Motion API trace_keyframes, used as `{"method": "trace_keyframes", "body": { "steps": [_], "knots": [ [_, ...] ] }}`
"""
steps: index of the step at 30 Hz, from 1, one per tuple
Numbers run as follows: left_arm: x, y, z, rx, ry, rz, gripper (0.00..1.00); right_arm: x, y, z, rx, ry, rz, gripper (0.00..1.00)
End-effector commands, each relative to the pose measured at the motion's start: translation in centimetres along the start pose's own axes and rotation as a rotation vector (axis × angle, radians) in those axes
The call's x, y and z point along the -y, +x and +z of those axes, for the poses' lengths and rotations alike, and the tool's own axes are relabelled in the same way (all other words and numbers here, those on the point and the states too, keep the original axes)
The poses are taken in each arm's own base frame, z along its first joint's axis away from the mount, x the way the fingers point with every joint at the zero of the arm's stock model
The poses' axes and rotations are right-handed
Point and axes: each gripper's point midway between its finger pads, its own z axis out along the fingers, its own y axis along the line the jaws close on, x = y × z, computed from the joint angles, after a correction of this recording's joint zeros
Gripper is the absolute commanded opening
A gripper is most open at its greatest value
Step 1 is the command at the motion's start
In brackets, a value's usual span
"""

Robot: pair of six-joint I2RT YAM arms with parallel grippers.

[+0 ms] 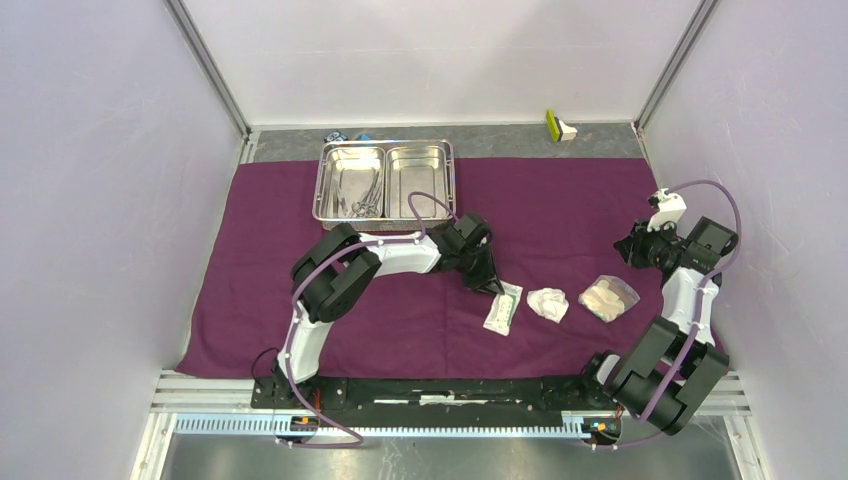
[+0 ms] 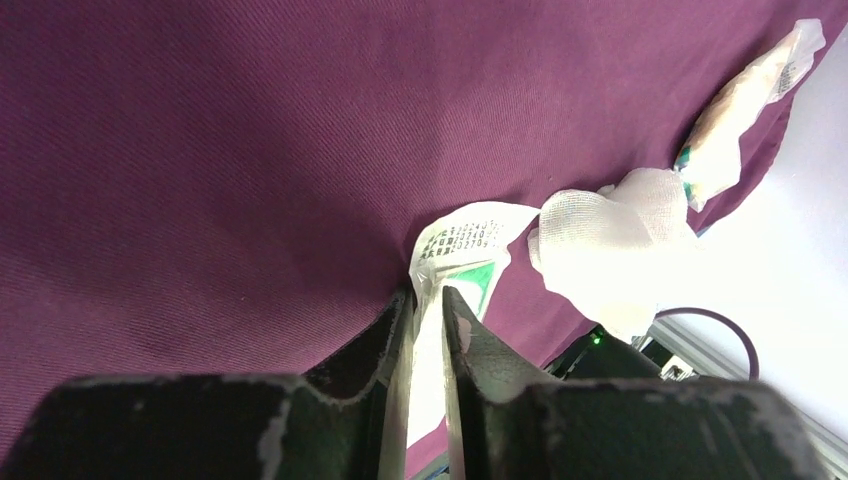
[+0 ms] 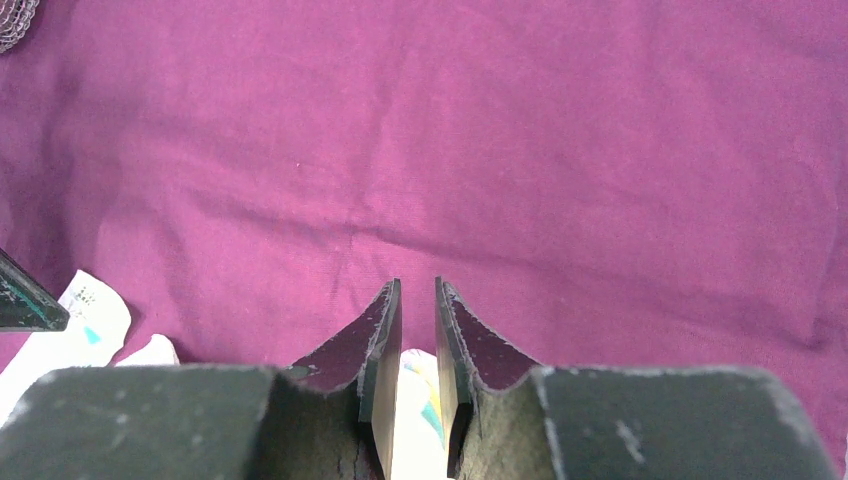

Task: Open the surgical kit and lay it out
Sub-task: Place the medical item in the surgical kit.

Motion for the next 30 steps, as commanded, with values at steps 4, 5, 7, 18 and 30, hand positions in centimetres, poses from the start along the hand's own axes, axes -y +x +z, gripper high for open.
{"method": "trace_keyframes", "body": {
  "steps": [4,5,7,18,30],
  "knots": [
    [1.2,0.6,-0.8,-0.017,0.03,-0.023,0.27,-0.5,-0.3,-0.1,0.021,-0.023,-0.029,0.25],
    [1.2,0.7,-0.9,-0.018,0.034,-0.026,0.27,-0.5,-0.3,-0.1,0.022,-0.023,-0.03,0.25],
    [1.3,0.7,-0.9,-0.022,0.036,-0.027,0.27,-0.5,-0.3,-0.1,0.022,-0.024,-0.032,0.25],
    [1.9,1.0,-0.9,-0.041,0.074,-0.035,0.02,-0.6,-0.3,-0.1,0.022,-0.031,-0.033,0.25],
    [2.2,0.5,-1.4,-0.015,0.116,-0.142,0.02,-0.7,-0.2,-0.1,0.021,-0.038,-0.031,0.25]
  ]
}}
